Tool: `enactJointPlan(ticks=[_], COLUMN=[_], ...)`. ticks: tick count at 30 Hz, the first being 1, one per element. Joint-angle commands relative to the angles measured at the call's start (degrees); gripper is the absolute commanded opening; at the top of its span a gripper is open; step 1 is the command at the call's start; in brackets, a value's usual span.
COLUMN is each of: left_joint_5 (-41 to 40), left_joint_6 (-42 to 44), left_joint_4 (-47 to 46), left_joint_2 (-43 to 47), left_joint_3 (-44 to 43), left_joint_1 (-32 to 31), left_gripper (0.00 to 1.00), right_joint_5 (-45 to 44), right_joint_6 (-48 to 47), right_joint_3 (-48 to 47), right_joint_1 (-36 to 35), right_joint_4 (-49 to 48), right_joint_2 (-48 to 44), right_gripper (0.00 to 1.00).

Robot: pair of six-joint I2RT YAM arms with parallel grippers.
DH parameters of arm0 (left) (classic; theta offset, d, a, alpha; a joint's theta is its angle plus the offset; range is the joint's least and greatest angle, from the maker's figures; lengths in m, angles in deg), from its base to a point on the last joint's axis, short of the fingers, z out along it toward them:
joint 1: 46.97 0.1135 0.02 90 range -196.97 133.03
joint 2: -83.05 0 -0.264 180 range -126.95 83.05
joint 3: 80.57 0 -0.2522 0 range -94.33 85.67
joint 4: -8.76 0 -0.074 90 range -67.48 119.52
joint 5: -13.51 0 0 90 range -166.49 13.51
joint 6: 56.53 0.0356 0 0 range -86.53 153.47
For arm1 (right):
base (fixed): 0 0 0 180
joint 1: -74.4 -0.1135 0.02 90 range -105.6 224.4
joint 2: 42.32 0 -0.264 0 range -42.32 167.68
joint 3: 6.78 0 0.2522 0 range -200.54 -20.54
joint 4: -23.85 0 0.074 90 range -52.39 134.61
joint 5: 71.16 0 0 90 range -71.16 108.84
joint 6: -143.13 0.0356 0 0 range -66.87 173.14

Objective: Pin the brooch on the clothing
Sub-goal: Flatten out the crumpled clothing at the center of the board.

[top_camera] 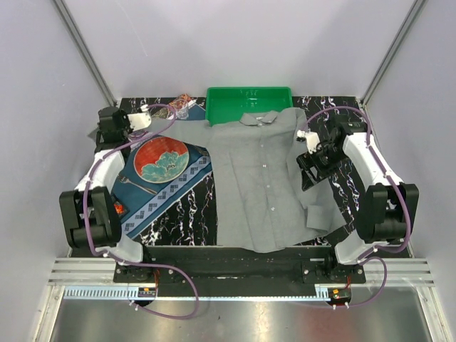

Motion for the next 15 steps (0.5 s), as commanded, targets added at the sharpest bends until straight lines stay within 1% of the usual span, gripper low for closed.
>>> enactJointPlan(ticks=[1,3,6,8,9,10,11,12,13,14,15], left_joint_5=[-5.0,-4.4,-2.7,1.7,2.9,3.9,4.1,4.4,6.0,7.3,8.8], left_joint_6=[3.8,2.1,2.6,3.8,5.1,5.4,5.6,4.5,3.0,1.3,-2.7], left_joint_4=[-16.6,-16.8,-16.5,-15.6,-15.2,-14.6,-9.9,-7.2,-4.2,1.6,4.3], left_joint_2=[-3.1,-5.0,-5.8,-4.7,-3.7,-3.5,-3.1,-2.7,-1.2,-0.1,1.1], left_joint_3=[0.8,1.0,3.0,6.6,7.9,8.9,9.1,8.9,8.4,6.7,5.9], left_joint_1=[1.7,1.7,2.7,4.5,4.8,5.3,5.3,5.3,5.5,5.5,5.6], left_gripper=[0.00,0.00,0.00,0.00,0.02,0.10,0.27,0.49,0.57,0.63,0.74], right_joint_5=[2.0,2.6,2.5,2.0,1.9,1.8,1.8,1.7,1.6,0.5,-0.2], right_joint_6=[0.3,0.5,0.0,-0.1,0.0,0.1,0.1,-0.1,-0.5,-1.2,-1.7], right_joint_3=[0.3,0.5,1.2,1.9,1.8,1.7,1.1,0.8,0.4,0.3,0.4], right_joint_1=[-1.0,-1.1,-1.1,-1.1,-1.0,-1.0,-0.9,-0.7,-0.8,-0.6,-0.7], right_joint_4=[0.1,0.5,1.4,1.6,1.8,2.5,3.1,3.9,5.3,5.8,6.3], right_joint_2=[1.0,1.5,0.5,-0.6,-1.6,-1.9,-2.4,-2.9,-3.3,-3.9,-5.3], right_gripper=[0.84,0.83,0.83,0.83,0.85,0.86,0.86,0.86,0.87,0.88,0.89])
